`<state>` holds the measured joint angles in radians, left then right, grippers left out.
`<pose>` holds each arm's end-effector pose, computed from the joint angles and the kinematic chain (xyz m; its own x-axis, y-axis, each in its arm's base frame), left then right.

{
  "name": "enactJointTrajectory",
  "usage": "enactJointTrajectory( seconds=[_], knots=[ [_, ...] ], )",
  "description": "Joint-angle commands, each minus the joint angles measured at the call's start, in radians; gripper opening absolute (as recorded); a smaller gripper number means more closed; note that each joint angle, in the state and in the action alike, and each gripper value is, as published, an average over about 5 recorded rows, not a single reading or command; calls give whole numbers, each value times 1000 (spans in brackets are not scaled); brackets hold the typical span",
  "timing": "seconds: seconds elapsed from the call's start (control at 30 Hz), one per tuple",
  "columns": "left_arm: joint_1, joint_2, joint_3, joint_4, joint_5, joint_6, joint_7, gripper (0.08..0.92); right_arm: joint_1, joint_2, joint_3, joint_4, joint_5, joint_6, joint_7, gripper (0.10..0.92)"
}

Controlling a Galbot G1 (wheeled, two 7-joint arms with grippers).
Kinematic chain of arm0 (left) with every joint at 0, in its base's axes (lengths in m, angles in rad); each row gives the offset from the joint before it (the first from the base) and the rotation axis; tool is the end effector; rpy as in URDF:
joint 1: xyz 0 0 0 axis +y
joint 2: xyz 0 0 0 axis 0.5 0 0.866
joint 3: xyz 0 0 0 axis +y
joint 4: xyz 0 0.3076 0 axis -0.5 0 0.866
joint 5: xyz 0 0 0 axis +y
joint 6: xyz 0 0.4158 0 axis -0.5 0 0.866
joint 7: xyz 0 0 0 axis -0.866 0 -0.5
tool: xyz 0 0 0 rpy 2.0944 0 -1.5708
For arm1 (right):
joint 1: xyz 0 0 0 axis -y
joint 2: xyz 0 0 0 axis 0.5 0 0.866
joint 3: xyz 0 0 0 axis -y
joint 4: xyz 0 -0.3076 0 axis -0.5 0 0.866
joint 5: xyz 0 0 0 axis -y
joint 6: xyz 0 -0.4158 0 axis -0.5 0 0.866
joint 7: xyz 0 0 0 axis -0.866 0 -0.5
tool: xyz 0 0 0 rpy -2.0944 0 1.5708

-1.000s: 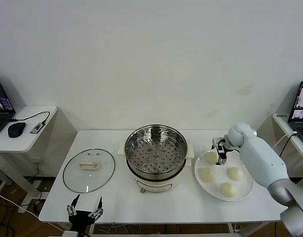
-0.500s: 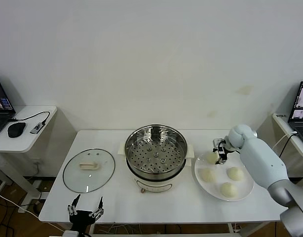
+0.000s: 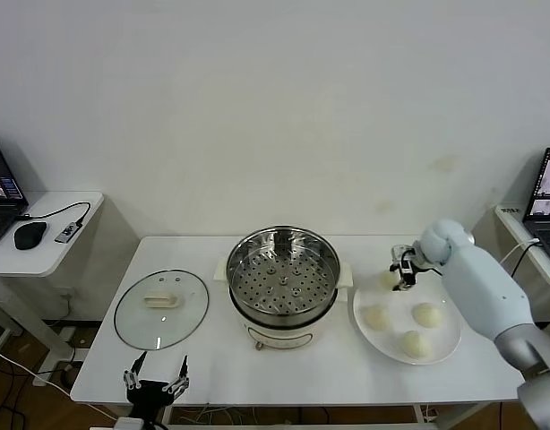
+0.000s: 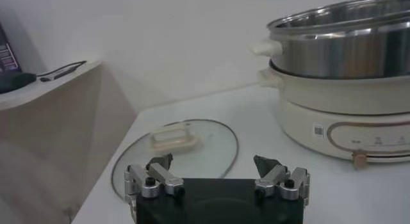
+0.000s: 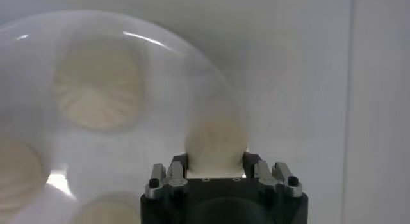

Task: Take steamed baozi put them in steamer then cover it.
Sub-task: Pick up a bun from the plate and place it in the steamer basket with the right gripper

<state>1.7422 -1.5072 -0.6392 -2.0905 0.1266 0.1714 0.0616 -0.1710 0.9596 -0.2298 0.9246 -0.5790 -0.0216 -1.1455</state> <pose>0.2124 0.0480 -0.3050 -0.9387 -0.0479 0.3415 0.0320 0.9740 0.2243 0.6062 -0.1342 -0.1899 -0.3413 -0.0921 0.9354 -0.9369 -0.0465 -0.3464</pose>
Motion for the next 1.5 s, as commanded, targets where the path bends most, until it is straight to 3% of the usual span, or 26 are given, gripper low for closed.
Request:
enactJointTrajectory(
  seconds=[0.03, 0.43, 0.7, 1.13, 1.5],
  knots=[
    [-1, 0, 2, -2, 6, 1, 0, 823, 131, -79, -112, 138, 193, -26, -80, 534],
    [11, 8, 9, -25, 16, 2, -4, 823, 523, 67, -392, 69, 449, 11, -206, 535],
    [9, 5, 8, -37, 14, 2, -5, 823, 593, 245, -460, -101, 528, 316, -250, 542],
    [18, -11, 9, -38, 20, 5, -3, 823, 533, 312, -479, -68, 349, 829, -189, 551],
    [27, -17, 6, -32, 23, 4, -5, 823, 517, 333, -541, 3, 265, 853, -183, 551]
  ],
)
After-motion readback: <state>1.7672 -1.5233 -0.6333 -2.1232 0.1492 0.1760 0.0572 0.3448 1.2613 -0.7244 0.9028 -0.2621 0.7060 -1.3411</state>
